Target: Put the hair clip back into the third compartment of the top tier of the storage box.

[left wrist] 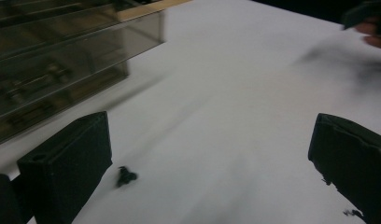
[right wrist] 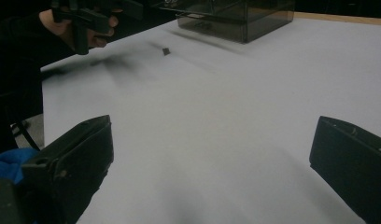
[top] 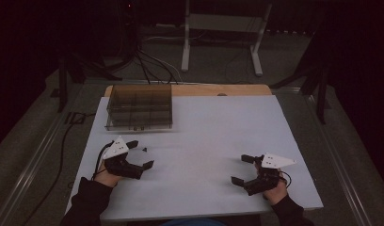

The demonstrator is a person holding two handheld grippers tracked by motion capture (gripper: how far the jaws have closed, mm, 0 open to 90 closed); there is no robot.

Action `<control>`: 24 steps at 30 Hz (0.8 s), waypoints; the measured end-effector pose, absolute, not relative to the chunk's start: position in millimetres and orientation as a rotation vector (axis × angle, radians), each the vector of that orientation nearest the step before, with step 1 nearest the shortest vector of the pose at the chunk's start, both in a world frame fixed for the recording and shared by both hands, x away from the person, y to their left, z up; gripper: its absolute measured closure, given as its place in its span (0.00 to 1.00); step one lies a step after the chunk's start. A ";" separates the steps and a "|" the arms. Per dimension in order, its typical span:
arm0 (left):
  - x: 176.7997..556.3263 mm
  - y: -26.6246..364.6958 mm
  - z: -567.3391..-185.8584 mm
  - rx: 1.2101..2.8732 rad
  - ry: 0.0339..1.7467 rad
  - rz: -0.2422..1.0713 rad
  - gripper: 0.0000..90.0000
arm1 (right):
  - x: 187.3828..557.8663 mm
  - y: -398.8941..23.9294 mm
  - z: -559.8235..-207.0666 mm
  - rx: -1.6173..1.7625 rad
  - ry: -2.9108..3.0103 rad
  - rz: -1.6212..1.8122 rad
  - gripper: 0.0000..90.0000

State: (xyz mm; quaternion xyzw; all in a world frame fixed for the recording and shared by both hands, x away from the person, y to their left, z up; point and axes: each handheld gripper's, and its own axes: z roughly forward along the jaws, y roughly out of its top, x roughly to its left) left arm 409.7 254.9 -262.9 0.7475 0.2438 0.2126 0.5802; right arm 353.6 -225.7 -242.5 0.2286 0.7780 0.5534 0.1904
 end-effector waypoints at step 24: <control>430.4 251.7 -275.6 1.885 0.763 0.525 0.01 | 353.5 -225.4 -242.8 0.647 2.196 1.551 0.00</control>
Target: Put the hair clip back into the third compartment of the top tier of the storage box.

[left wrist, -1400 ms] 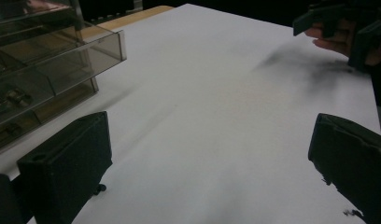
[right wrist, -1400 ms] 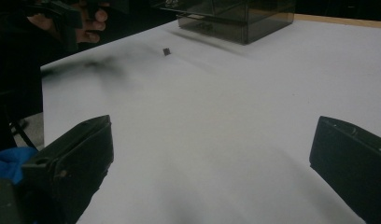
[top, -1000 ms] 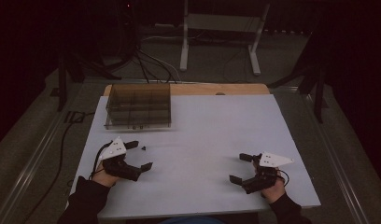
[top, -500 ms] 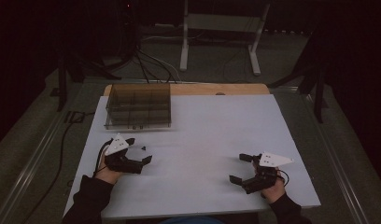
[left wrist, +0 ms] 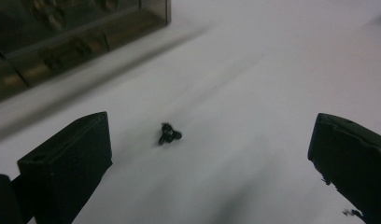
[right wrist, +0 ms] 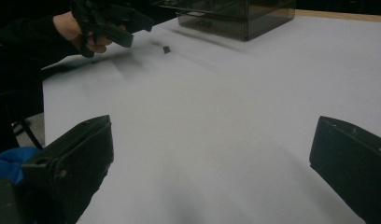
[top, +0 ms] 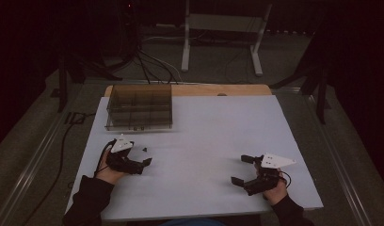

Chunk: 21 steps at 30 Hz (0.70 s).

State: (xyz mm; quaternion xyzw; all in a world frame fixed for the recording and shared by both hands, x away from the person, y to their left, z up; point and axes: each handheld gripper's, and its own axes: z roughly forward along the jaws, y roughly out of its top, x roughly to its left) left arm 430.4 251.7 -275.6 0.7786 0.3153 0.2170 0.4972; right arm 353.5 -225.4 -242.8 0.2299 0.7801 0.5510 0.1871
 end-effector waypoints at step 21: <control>450.1 235.3 -278.7 1.968 0.823 0.565 0.37 | 353.8 -225.9 -242.6 0.653 2.194 1.555 0.00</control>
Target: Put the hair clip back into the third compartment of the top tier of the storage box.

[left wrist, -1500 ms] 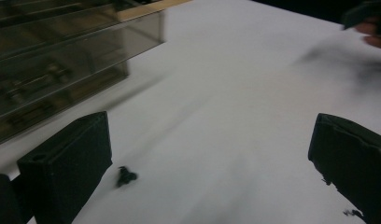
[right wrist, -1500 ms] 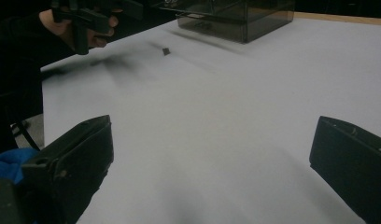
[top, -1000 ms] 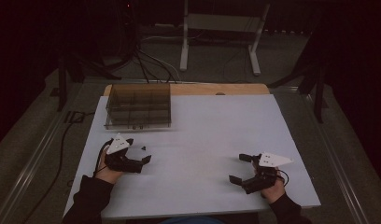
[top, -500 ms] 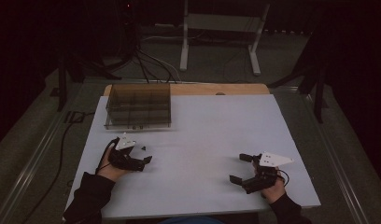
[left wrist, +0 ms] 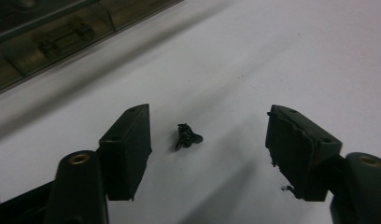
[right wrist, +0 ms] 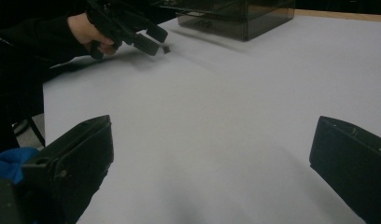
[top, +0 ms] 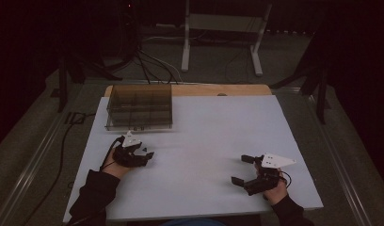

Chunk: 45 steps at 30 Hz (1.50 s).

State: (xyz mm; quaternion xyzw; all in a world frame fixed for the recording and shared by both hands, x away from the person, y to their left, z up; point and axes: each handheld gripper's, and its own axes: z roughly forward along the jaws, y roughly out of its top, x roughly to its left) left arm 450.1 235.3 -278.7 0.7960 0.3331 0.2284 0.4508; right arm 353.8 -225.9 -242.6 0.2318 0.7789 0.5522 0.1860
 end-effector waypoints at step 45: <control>456.4 238.0 -269.4 1.994 0.886 0.531 0.87 | 354.8 -227.4 -242.5 0.656 2.190 1.560 0.00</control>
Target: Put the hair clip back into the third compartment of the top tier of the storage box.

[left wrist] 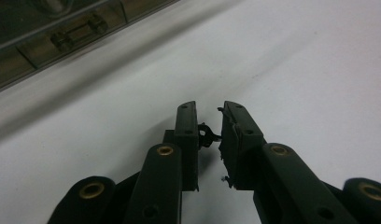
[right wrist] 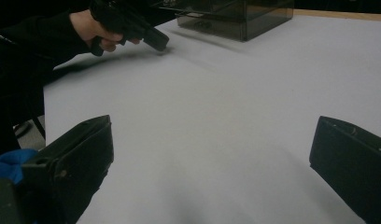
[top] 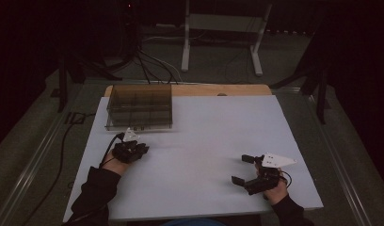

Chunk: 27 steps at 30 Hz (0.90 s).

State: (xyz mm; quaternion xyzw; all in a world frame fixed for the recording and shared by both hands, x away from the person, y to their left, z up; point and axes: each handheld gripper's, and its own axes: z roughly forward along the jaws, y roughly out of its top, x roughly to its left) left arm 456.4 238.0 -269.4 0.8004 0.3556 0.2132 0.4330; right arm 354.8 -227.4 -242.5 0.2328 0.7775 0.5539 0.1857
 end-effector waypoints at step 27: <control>438.0 229.2 -251.0 2.042 0.736 0.467 0.87 | 354.5 -228.4 -241.9 0.662 2.181 1.558 0.00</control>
